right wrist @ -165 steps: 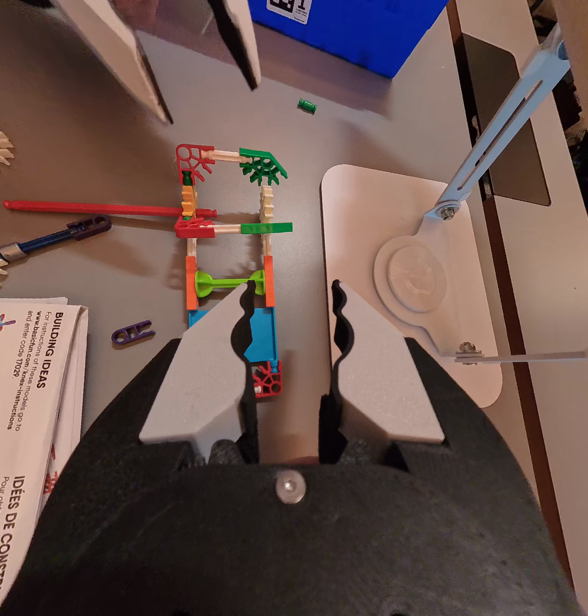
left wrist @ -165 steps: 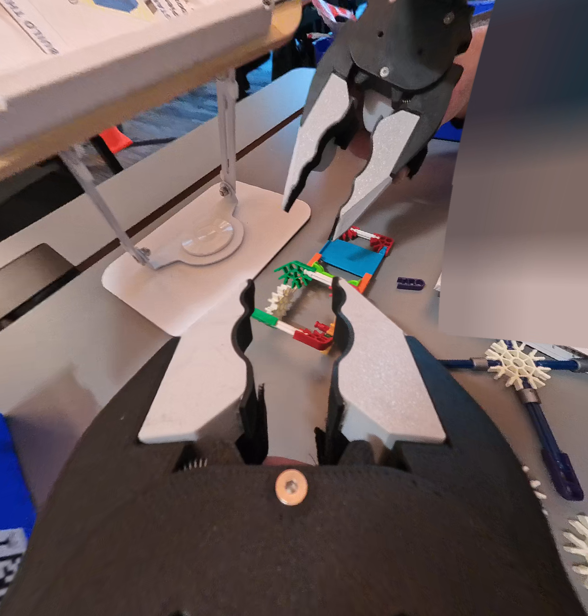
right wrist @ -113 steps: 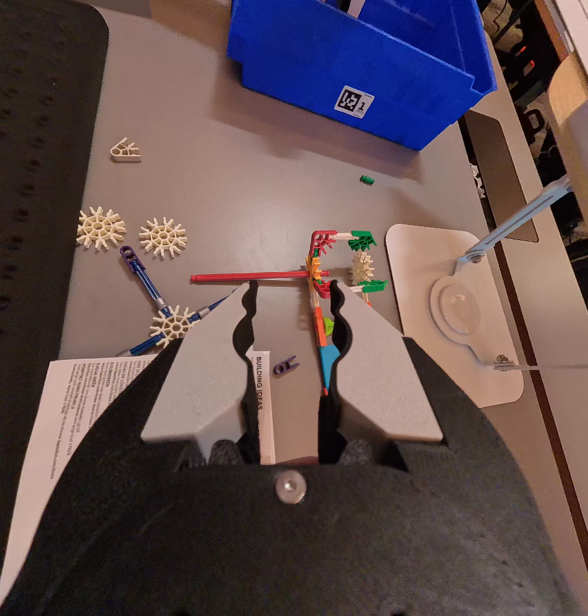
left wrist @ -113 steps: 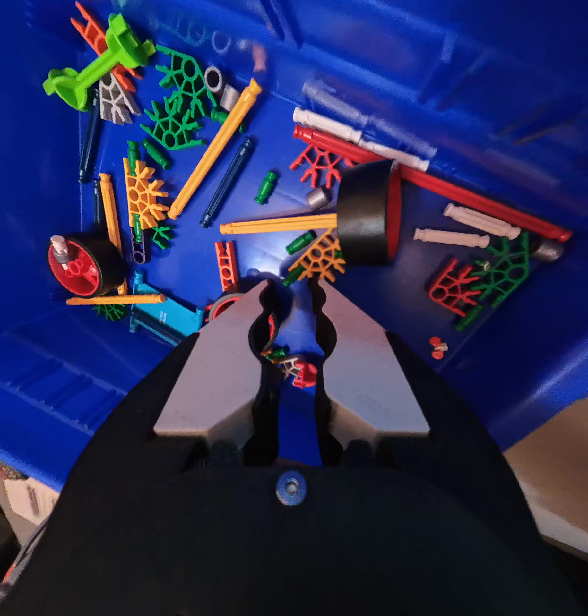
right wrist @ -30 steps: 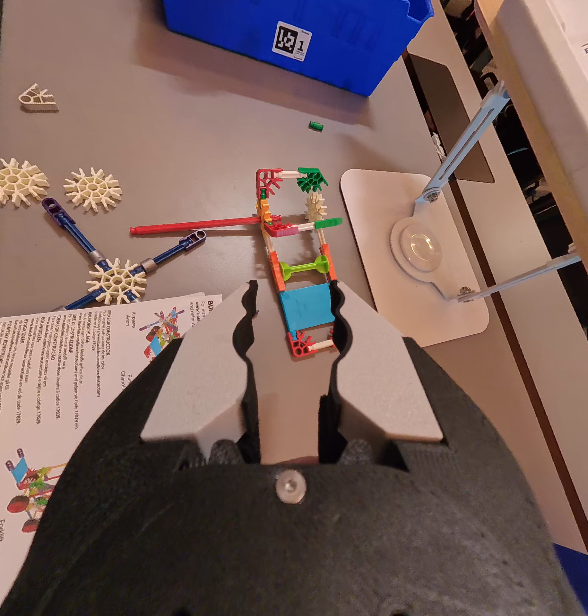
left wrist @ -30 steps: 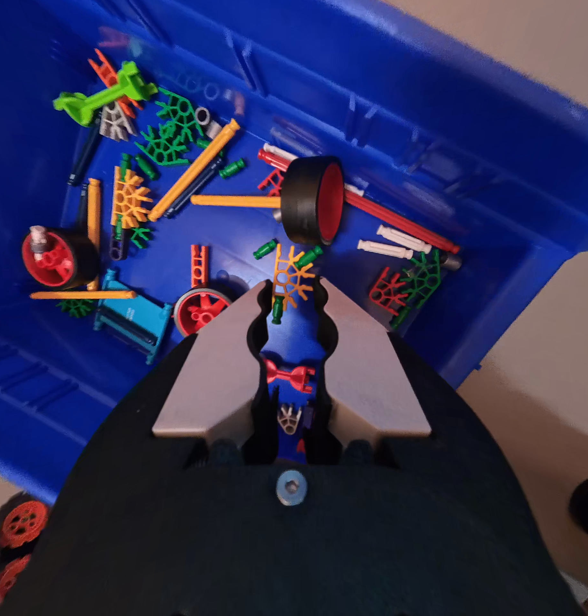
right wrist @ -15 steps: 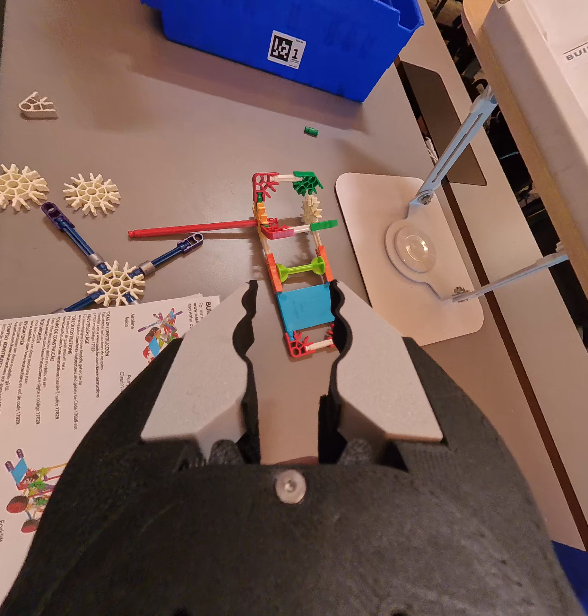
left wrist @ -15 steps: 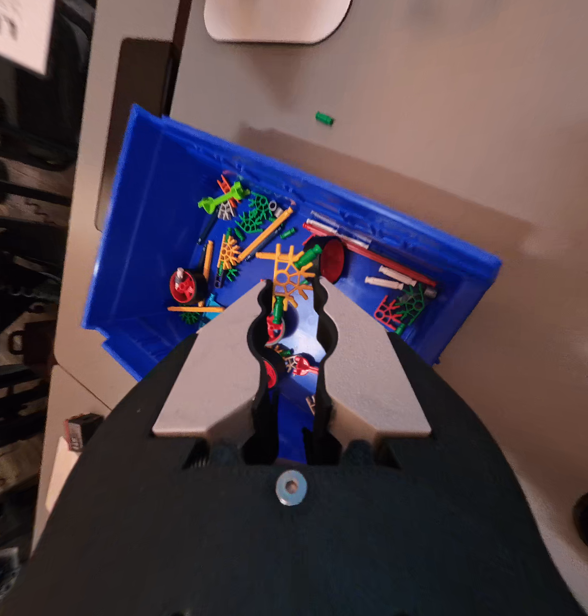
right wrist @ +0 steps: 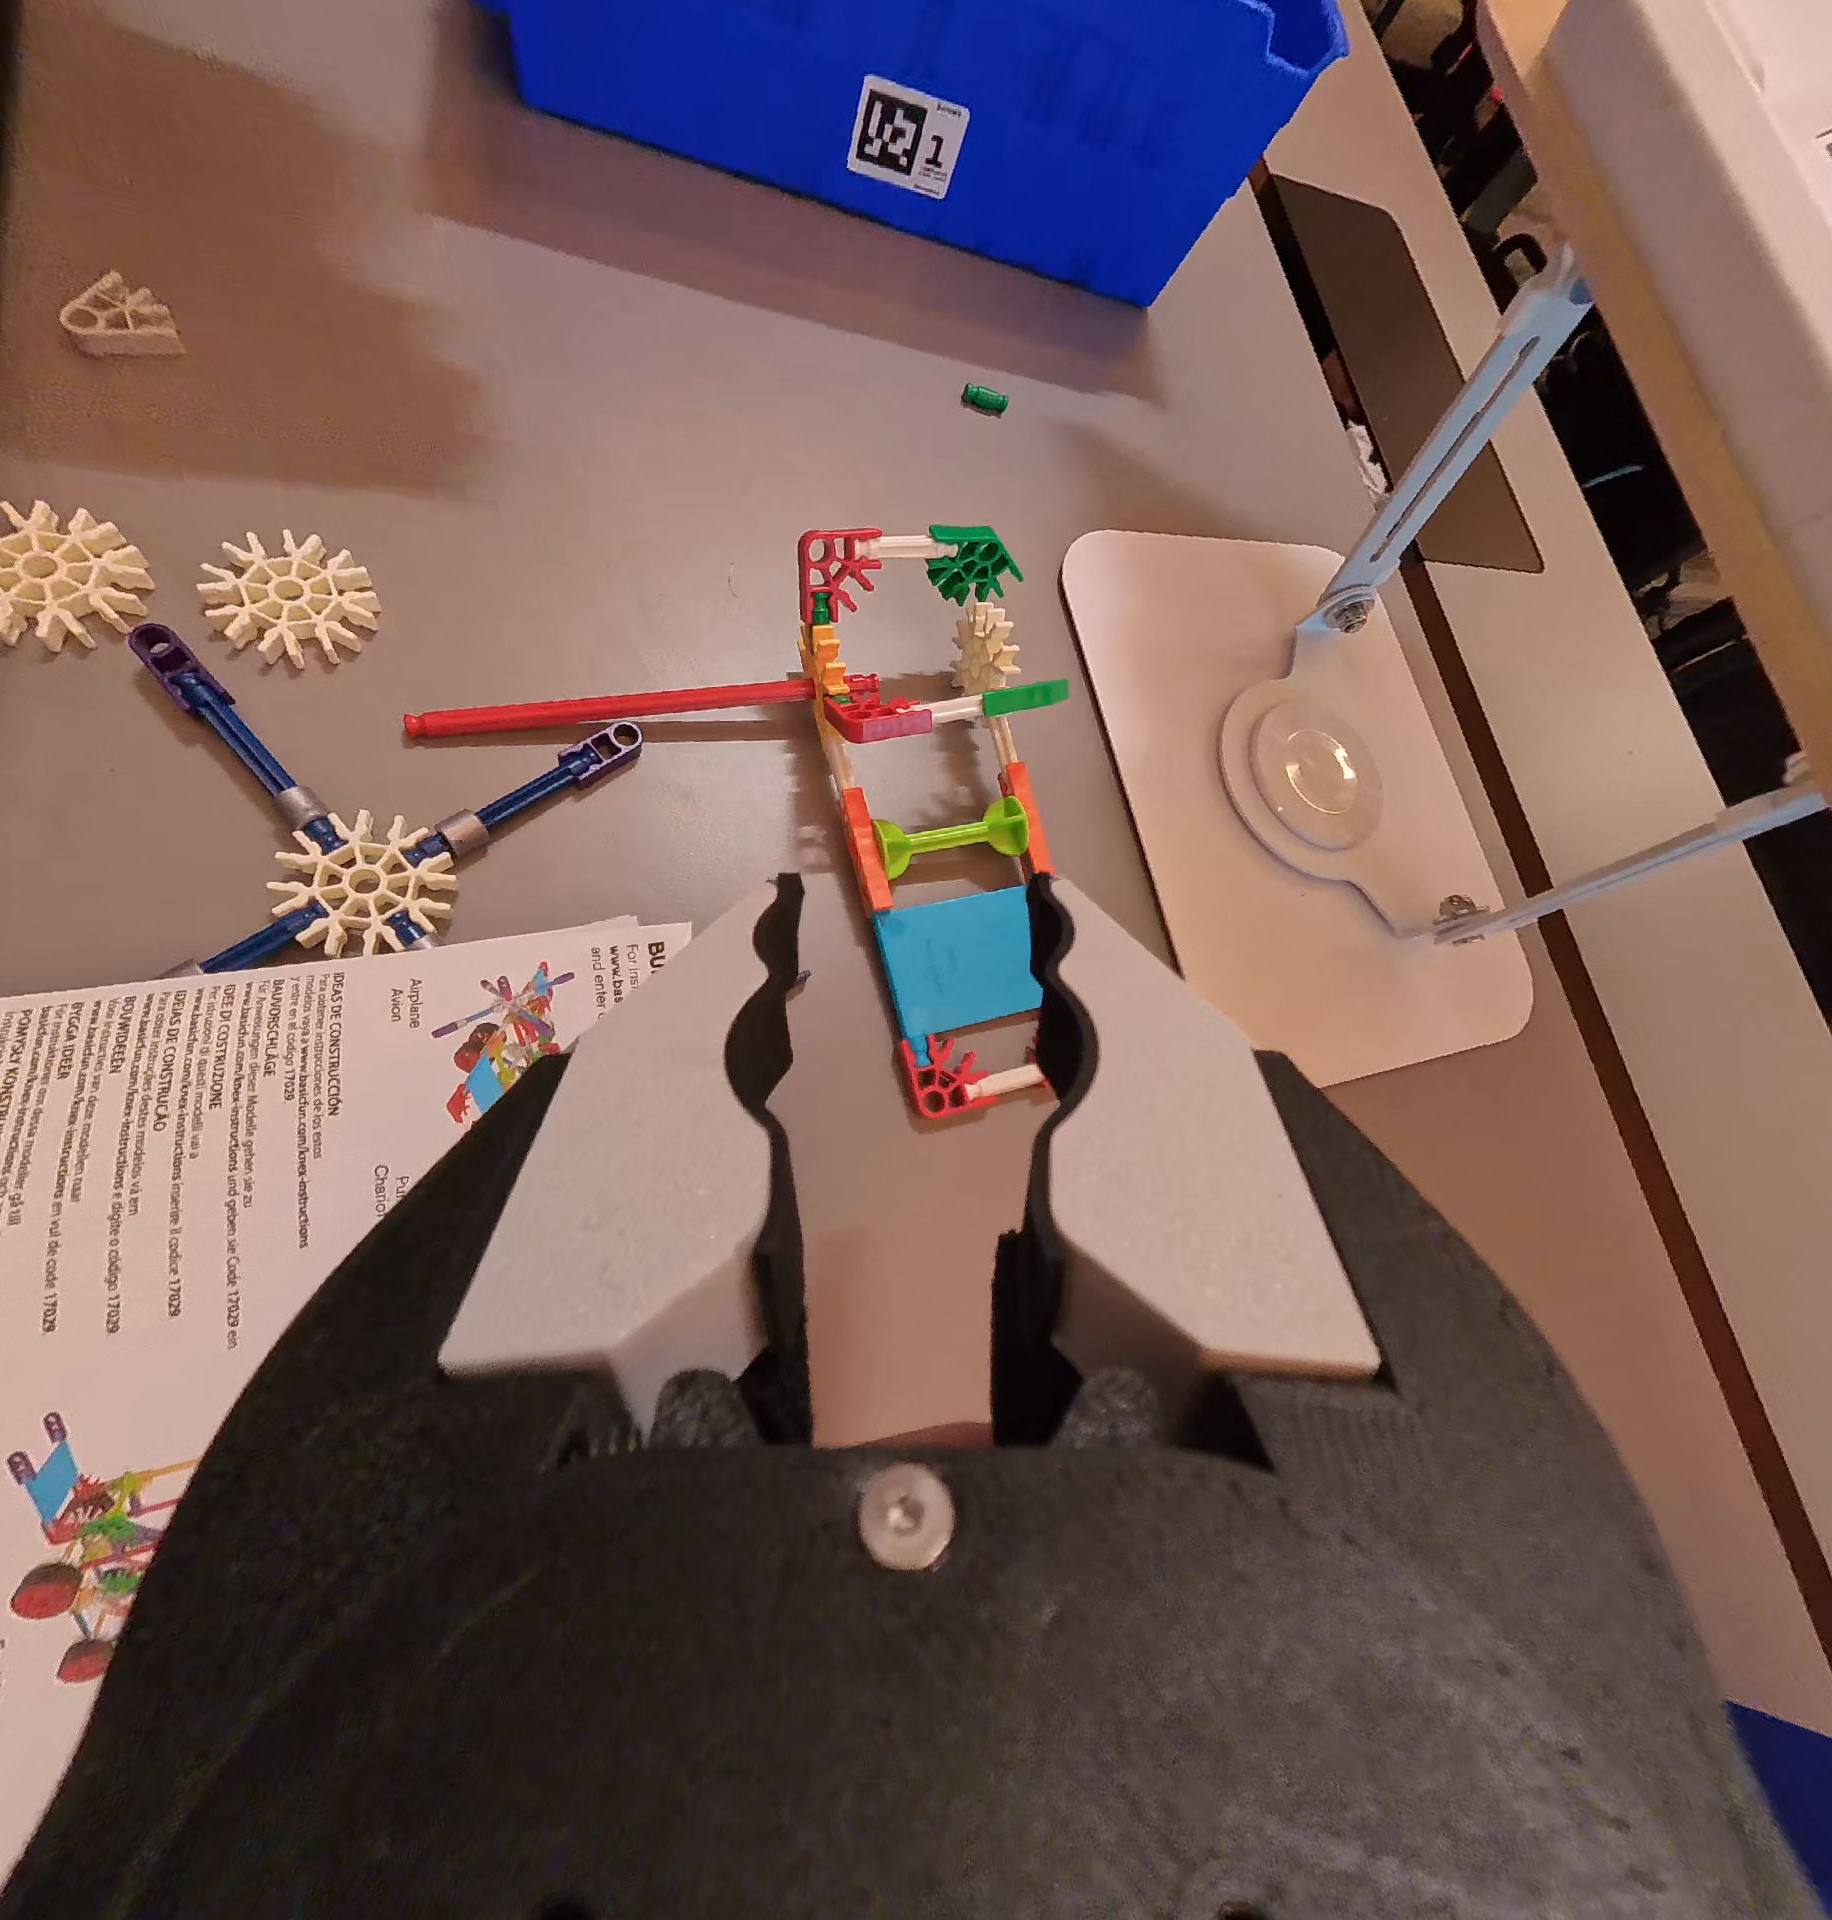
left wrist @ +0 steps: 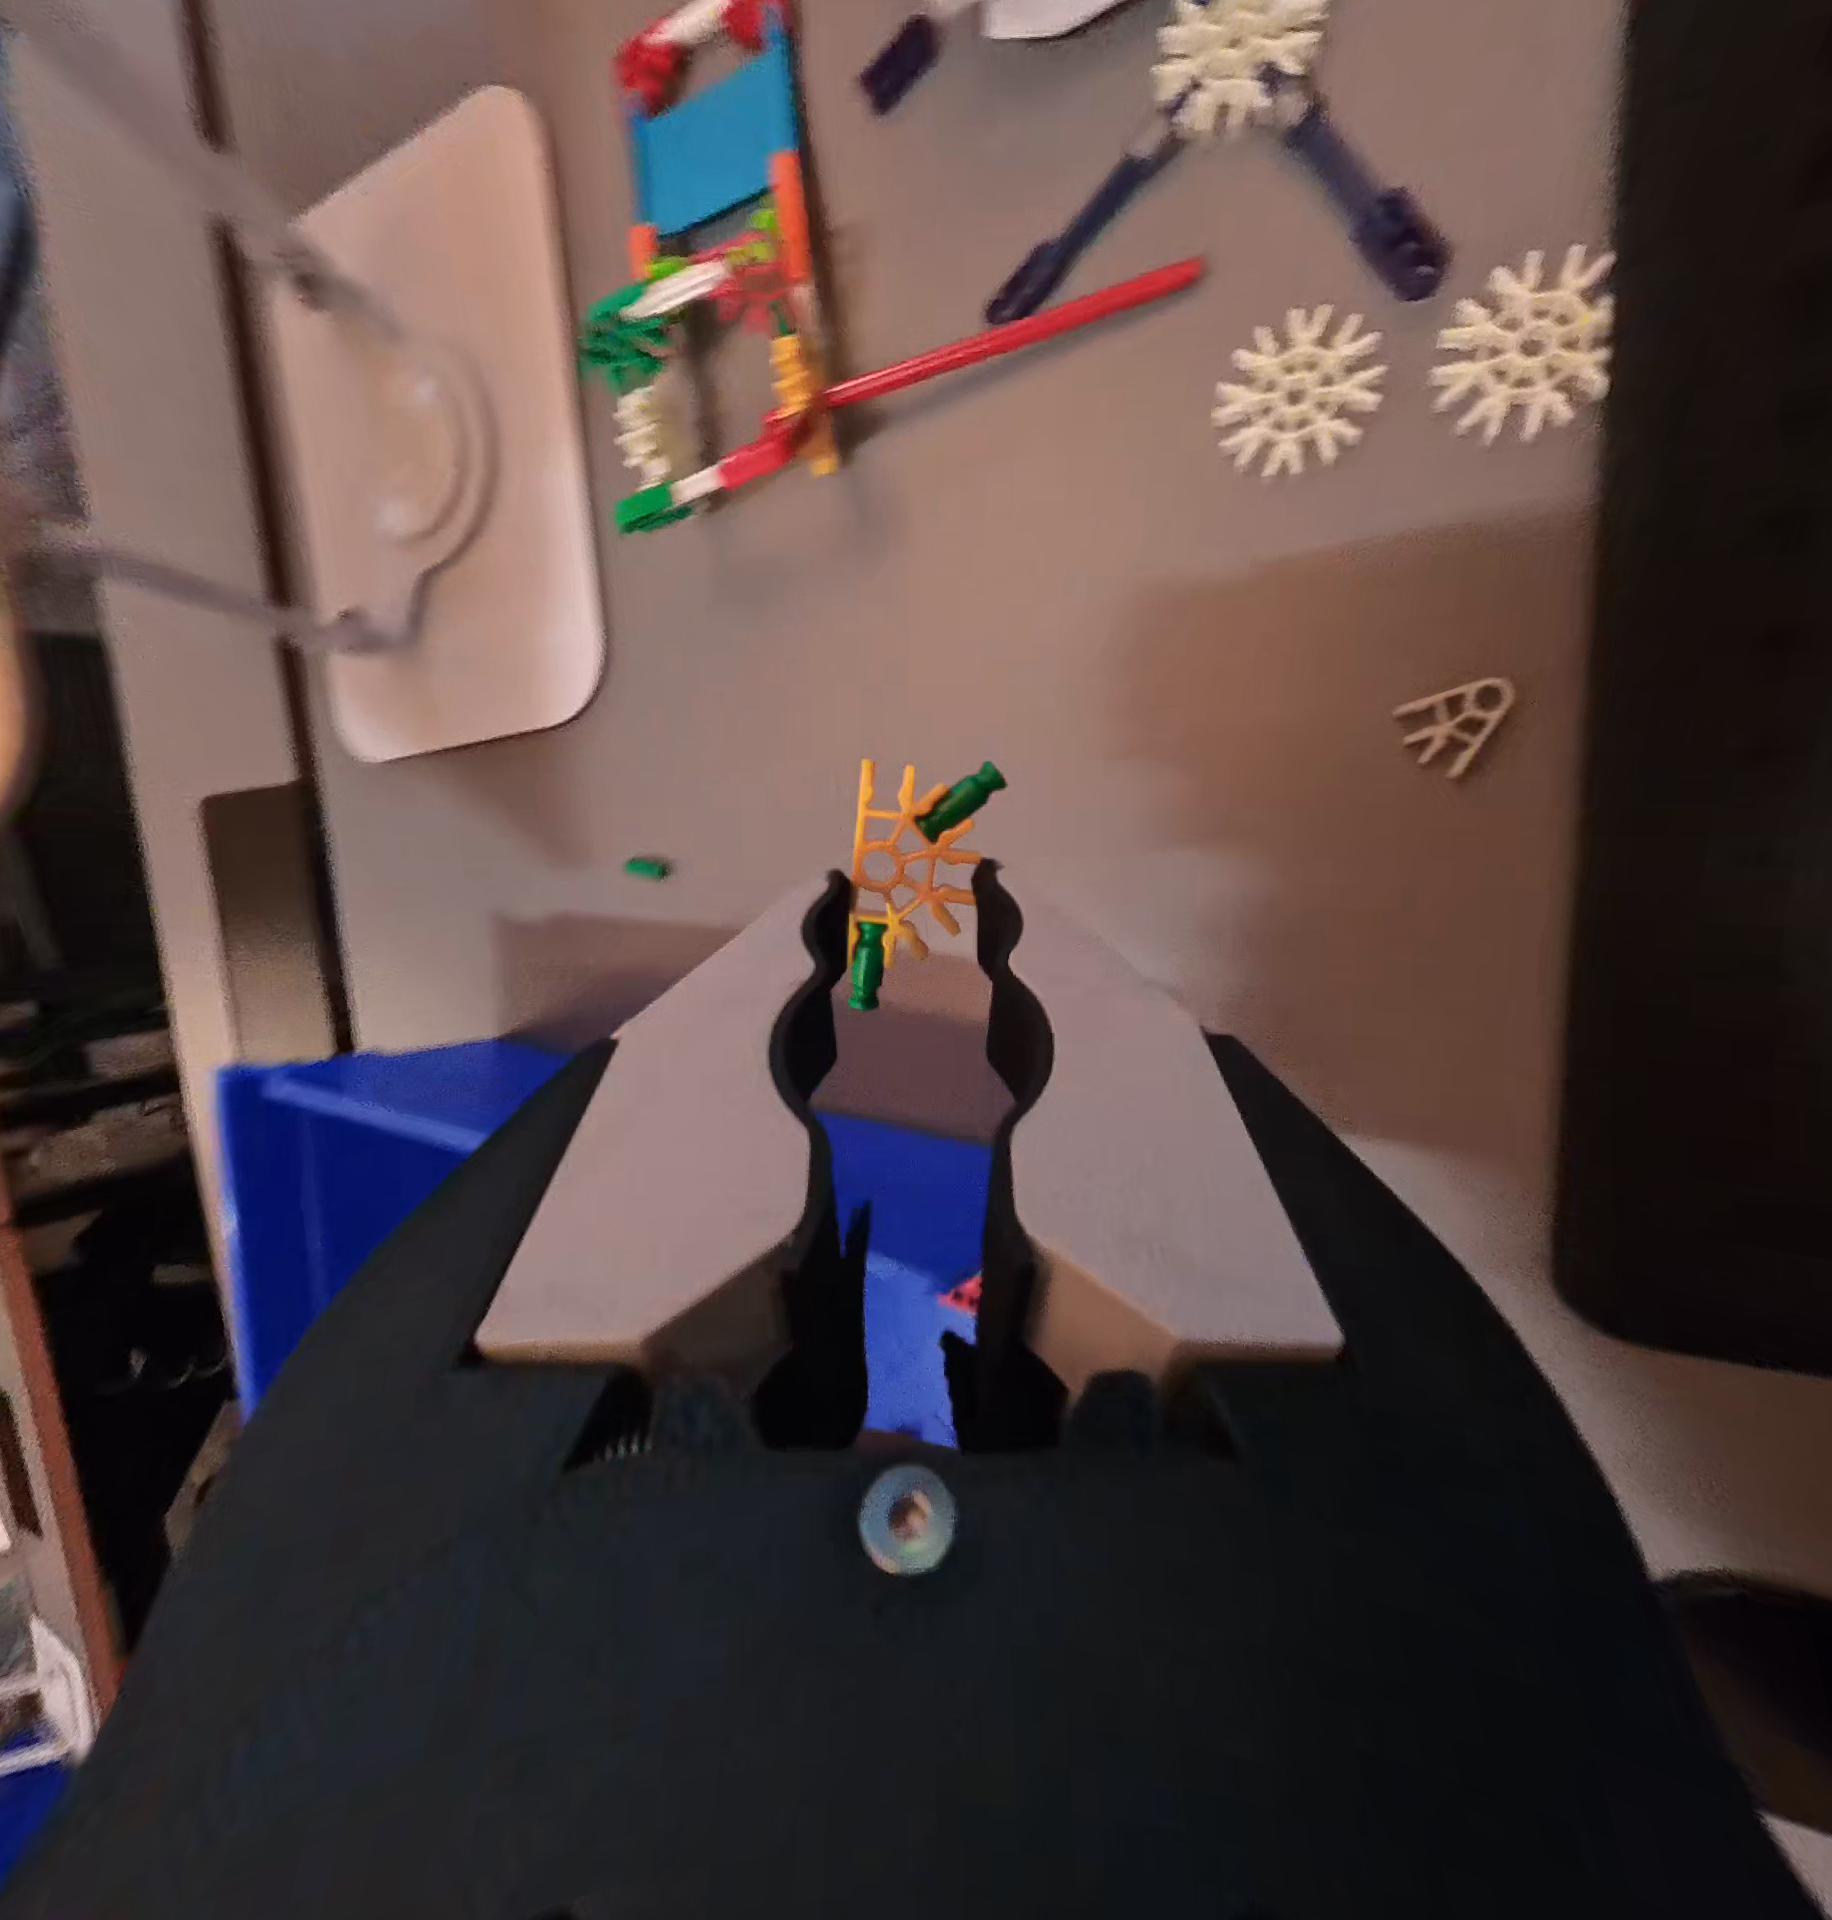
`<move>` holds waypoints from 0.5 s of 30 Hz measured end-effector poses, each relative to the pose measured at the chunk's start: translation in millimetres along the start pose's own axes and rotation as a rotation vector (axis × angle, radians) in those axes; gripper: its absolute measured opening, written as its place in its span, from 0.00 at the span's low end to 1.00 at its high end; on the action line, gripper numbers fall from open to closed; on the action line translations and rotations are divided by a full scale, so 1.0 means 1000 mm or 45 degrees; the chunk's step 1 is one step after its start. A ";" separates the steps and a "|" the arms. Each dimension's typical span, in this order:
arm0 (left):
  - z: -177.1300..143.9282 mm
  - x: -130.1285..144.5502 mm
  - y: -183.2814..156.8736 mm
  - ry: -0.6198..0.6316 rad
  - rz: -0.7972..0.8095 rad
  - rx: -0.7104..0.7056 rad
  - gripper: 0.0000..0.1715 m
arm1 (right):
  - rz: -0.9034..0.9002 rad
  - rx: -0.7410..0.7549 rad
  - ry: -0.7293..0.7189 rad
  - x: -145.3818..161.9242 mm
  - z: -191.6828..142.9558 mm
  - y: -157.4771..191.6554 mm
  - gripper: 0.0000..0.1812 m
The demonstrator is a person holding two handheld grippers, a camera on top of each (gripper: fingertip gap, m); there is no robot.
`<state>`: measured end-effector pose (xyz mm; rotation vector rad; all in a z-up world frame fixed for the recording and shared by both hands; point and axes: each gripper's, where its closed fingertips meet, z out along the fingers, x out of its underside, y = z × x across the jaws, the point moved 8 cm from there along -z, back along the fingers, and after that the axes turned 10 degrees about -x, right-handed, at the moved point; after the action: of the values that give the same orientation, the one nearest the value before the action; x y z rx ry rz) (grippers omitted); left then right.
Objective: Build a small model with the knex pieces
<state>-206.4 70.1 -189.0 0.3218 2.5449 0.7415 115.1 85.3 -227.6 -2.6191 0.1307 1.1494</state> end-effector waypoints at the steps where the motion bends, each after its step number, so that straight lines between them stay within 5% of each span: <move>1: 0.010 -0.005 -0.010 0.001 0.012 0.050 0.13 | 0.001 -0.004 0.003 0.001 0.001 0.000 0.24; 7: 0.065 -0.013 -0.059 0.032 0.029 0.299 0.13 | 0.008 -0.015 0.022 0.004 0.007 0.000 0.24; 12: 0.073 -0.014 -0.071 0.003 -0.011 0.362 0.15 | 0.020 -0.014 0.033 0.007 0.010 -0.002 0.24; 15: 0.064 -0.017 -0.069 -0.037 -0.023 0.366 0.27 | 0.034 -0.017 0.042 0.010 0.013 -0.003 0.24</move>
<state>-165.9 35.5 -269.0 0.3985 2.6226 0.3594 113.4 92.1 -242.1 -2.6561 0.1656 1.1201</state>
